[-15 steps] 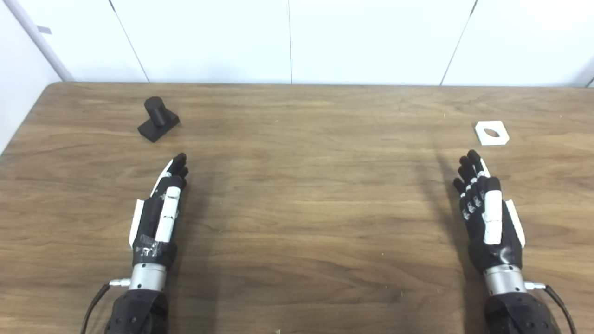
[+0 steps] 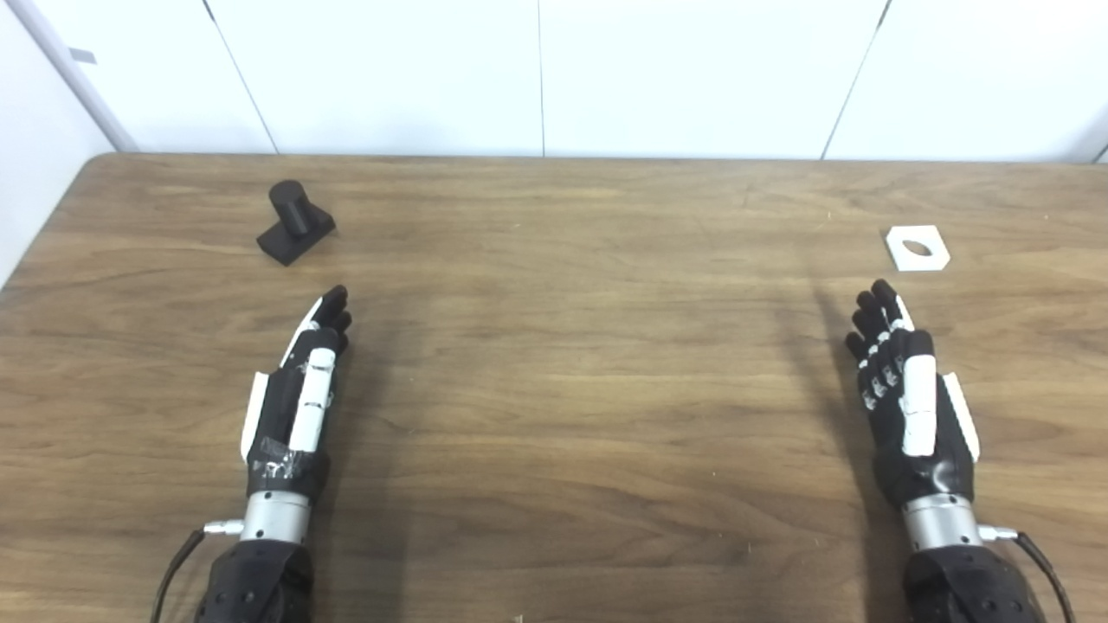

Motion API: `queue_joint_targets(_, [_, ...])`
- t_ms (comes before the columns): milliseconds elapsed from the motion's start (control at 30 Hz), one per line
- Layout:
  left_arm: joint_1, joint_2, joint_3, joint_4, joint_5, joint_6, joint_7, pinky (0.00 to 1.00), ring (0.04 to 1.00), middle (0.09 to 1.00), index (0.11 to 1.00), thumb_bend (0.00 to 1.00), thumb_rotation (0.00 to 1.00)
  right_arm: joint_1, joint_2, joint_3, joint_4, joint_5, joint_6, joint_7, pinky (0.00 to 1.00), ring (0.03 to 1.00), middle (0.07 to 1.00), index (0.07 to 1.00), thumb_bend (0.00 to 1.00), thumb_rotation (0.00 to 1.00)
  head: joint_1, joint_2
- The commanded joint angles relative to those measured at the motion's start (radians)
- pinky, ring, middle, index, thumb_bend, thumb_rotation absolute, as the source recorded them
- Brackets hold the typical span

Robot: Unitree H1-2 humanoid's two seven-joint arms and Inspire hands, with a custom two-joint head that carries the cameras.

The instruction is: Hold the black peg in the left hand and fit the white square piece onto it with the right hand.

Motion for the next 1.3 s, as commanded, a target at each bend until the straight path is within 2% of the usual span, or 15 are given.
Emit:
queue_joint_targets(0, [0.006,0.007,-0.004,-0.013,0.012,-0.024,-0.002,1.00,0.969,0.965,0.931,0.41,0.81,0.029,0.009,0.000,0.024,0.009,-0.027,0.000,1.00,0.991,0.974,0.968,0.57,1.00,0.016,-0.008])
queue_joint_targets(233, [0.018,-0.007,-0.019,0.003,0.047,-0.055,0.007,1.00,0.961,0.955,0.922,0.40,0.82,0.038,-0.002,-0.007,0.045,0.017,-0.049,0.013,1.00,0.997,0.977,0.974,0.54,1.00,0.093,-0.092])
queue_joint_targets(333, [0.023,-0.010,-0.024,0.016,0.054,-0.071,0.007,1.00,0.958,0.951,0.919,0.41,0.83,0.038,-0.008,-0.008,0.066,0.015,-0.073,0.020,1.00,1.000,0.986,0.986,0.54,1.00,0.107,-0.113])
queue_joint_targets(733, [0.020,-0.003,-0.037,0.058,0.096,-0.095,0.010,1.00,0.966,0.959,0.930,0.47,0.80,0.038,-0.013,-0.003,0.097,0.024,-0.103,0.034,1.00,1.000,0.997,0.998,0.57,1.00,0.142,-0.168])
queue_joint_targets(967, [0.018,-0.007,-0.033,0.072,0.111,-0.108,0.021,1.00,0.964,0.952,0.926,0.48,0.79,0.040,-0.010,-0.001,0.095,0.019,-0.100,0.030,1.00,1.000,0.996,1.000,0.51,1.00,0.125,-0.171])
queue_joint_targets(1067, [0.024,-0.013,-0.031,0.055,0.143,-0.100,0.042,0.99,0.949,0.941,0.918,0.49,0.71,0.041,-0.008,0.000,0.092,0.017,-0.101,0.028,1.00,1.000,0.994,0.998,0.52,1.00,0.119,-0.168])
queue_joint_targets(1133, [0.034,-0.019,-0.030,0.027,0.176,-0.083,0.062,0.96,0.946,0.941,0.920,0.50,0.57,0.044,-0.008,0.000,0.091,0.018,-0.101,0.029,1.00,1.000,0.992,0.998,0.51,1.00,0.115,-0.164])
queue_joint_targets(1267, [0.052,-0.021,-0.031,-0.057,0.304,-0.016,0.112,0.92,0.921,0.921,0.910,0.62,0.36,0.050,-0.012,0.006,0.087,0.012,-0.106,0.032,1.00,1.000,0.994,1.000,0.50,1.00,0.112,-0.161])
